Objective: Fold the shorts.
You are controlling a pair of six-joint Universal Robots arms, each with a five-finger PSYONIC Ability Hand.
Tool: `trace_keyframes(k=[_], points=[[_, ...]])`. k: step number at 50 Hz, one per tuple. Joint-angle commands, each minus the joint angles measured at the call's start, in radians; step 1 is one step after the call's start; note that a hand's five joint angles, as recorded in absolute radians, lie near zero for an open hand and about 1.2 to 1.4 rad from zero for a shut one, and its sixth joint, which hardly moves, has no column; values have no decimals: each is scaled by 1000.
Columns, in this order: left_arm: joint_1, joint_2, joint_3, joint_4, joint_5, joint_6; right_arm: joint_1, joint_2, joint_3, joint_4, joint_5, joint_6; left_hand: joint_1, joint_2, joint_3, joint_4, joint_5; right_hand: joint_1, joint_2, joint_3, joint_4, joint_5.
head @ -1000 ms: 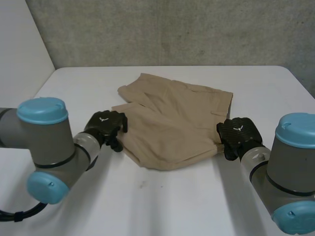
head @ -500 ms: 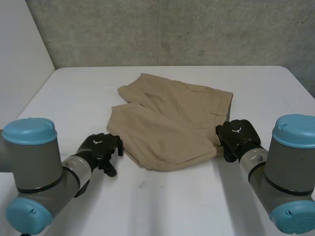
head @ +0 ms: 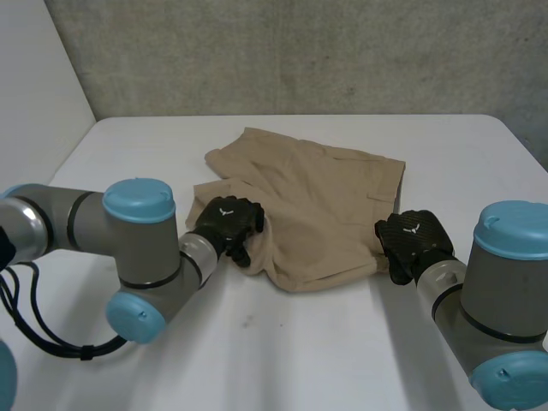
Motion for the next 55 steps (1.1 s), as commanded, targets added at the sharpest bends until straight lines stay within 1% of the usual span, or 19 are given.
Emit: trace_keyframes(k=[1,8,12,13,14,17,21,24,29,33,36,37,39,41,45,49,52,53,55], points=[[3,-47,51,0,1,57,1,4,-1,-1,0,-14,93,109,107,111,115,432,219,197,205,226],[3,-92,85,3,-1,106,3,7,-1,-1,0,-15,111,126,125,128,132,432,219,197,205,226],[3,-110,106,4,-1,111,3,9,-1,-1,0,-15,248,264,262,266,270,432,219,197,205,226],[3,-112,108,4,-1,111,3,9,-1,-1,0,-15,304,319,318,322,326,432,219,197,205,226],[3,-115,109,4,-2,111,3,9,-1,-1,0,-15,488,503,502,505,509,432,219,197,205,226],[3,-104,106,3,-8,114,3,9,-1,-1,0,-15,773,789,787,791,795,432,219,197,205,226],[10,-34,74,-5,-35,138,1,7,-4,-1,0,-15,774,789,788,792,795,432,219,197,205,226],[21,81,2,-13,-71,150,0,6,-8,2,2,-15,774,789,788,792,795,432,219,197,205,226],[62,273,-181,-13,-74,147,0,-3,-12,14,3,-17,774,789,788,792,795,432,219,197,205,226],[81,362,-330,-11,-73,147,4,-6,-11,16,5,-31,774,789,788,792,795,432,219,197,205,226],[82,385,-388,-8,-73,149,9,-8,-8,16,8,-55,742,757,756,760,764,432,219,197,205,226],[84,414,-456,-8,-76,152,9,-9,-6,18,8,-61,675,691,689,693,697,432,219,197,205,226],[90,429,-496,-8,-81,153,10,-11,-5,24,8,-72,663,678,677,680,684,432,219,197,205,226],[114,449,-541,-8,-82,153,10,-13,-3,37,8,-81,651,666,665,669,673,432,219,197,205,226],[154,480,-599,-13,-82,152,13,-22,-3,88,8,-90,631,646,645,648,652,432,219,197,205,226],[154,492,-653,-16,-85,152,18,-42,0,151,8,-115,537,552,551,554,558,432,219,197,205,226],[159,497,-664,-14,-84,150,16,-43,5,171,5,-118,516,531,530,534,538,432,219,197,205,226],[164,502,-665,-14,-82,147,16,-43,6,171,5,-117,356,371,370,374,378,432,219,197,205,226],[164,502,-665,-14,-84,150,16,-43,11,171,5,-117,138,154,152,156,160,432,219,197,205,226]])
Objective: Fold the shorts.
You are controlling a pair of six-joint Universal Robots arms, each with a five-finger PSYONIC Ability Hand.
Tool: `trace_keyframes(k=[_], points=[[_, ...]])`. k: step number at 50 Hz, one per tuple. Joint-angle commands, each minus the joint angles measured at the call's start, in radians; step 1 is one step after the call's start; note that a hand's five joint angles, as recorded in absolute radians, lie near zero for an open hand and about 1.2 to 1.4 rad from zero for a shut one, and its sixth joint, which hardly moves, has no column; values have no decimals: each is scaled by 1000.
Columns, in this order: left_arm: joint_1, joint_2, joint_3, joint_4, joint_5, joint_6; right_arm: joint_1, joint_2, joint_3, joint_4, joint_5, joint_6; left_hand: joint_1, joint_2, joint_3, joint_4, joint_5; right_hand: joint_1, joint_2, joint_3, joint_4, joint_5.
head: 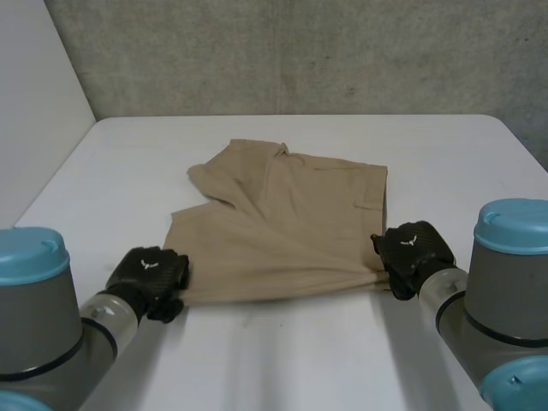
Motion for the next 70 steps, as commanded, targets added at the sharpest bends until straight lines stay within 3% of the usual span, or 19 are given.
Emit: trace_keyframes(k=[1,9,27,36,59,66,68,70], points=[[7,12,-26,0,0,0,0,-7,12,38,-1,-8,-407,-335,-334,-337,-428,432,219,197,205,226],[2,110,-29,-1,3,-11,0,-3,14,28,2,-10,-434,-362,-361,-364,-455,432,219,197,205,226],[31,115,-23,15,2,-1,0,-3,26,15,2,-14,-384,-312,-311,-314,-405,432,219,197,205,226],[50,192,-31,13,9,-3,0,-1,26,12,2,-14,-331,-259,-259,-261,-352,432,219,197,205,226],[42,181,-126,10,13,-1,-1,5,26,-2,5,-14,-372,-300,-300,-302,-393,432,219,197,205,226],[45,72,-100,52,9,2,-1,5,26,-2,5,-13,-367,-294,-294,-296,-388,432,219,197,205,226],[44,16,-86,84,9,3,-3,5,26,-2,3,-7,-238,-166,-166,-168,-259,432,219,197,205,226],[44,-9,-80,93,9,12,-9,0,26,0,2,-5,93,165,165,163,72,432,219,197,205,226]])
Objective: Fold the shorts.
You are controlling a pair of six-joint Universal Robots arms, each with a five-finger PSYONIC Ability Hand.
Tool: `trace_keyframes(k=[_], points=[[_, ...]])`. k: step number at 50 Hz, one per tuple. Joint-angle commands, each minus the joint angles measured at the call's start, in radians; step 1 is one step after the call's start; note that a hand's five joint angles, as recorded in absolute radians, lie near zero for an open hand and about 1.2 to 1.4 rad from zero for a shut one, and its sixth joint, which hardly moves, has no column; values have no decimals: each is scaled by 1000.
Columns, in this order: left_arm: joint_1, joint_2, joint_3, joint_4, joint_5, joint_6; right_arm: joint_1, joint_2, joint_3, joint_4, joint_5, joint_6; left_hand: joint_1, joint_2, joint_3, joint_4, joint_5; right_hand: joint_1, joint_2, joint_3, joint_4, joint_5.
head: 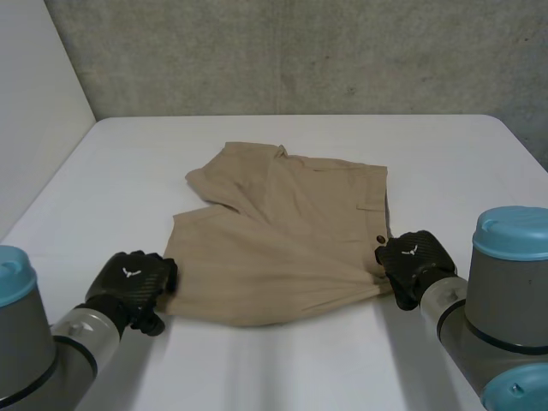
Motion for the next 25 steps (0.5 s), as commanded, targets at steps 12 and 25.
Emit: trace_keyframes(k=[12,25], points=[[6,206,41,-22,-2,130,-12,-122,-41,57,-7,-9,728,731,731,738,742,432,219,197,205,225],[-5,602,60,-398,2,131,-15,-353,-60,343,-7,-190,728,731,731,738,742,432,219,197,205,225]])
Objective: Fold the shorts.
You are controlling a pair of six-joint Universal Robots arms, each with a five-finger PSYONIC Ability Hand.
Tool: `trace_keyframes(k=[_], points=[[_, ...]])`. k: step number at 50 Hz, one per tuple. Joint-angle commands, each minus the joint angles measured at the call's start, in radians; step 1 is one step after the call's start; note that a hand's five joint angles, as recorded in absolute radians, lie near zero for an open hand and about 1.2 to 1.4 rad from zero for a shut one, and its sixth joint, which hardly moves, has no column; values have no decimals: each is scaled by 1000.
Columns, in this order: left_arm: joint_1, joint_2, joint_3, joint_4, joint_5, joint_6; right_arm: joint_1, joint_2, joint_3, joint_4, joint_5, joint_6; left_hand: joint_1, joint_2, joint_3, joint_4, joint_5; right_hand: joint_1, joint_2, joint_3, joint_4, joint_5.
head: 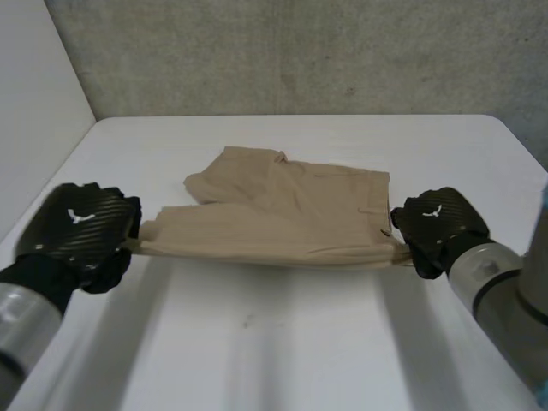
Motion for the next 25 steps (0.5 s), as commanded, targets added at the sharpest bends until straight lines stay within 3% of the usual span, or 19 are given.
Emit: trace_keyframes(k=[1,7,13,20,23,24,25], points=[[-4,161,21,-247,5,-4,-2,-141,-3,197,0,-120,269,203,210,201,261,432,219,197,205,225],[-4,194,14,-376,78,-17,-2,-205,12,367,-6,-173,269,203,210,201,261,432,219,197,205,225],[14,142,-23,-333,123,-22,-14,-193,35,413,-23,-209,269,203,210,201,261,432,219,197,205,225],[13,-129,35,-88,129,-11,-30,43,-90,311,-51,-226,269,203,210,201,261,432,219,197,205,225],[5,-342,172,62,121,-11,-25,125,-163,251,-43,-225,269,203,210,201,261,432,219,197,205,225],[5,-343,173,63,121,-11,-24,178,-214,214,-38,-225,269,203,210,201,261,432,219,197,205,225],[1,-466,273,128,117,-11,-22,239,-275,177,-29,-225,269,203,210,201,261,432,219,197,205,225]])
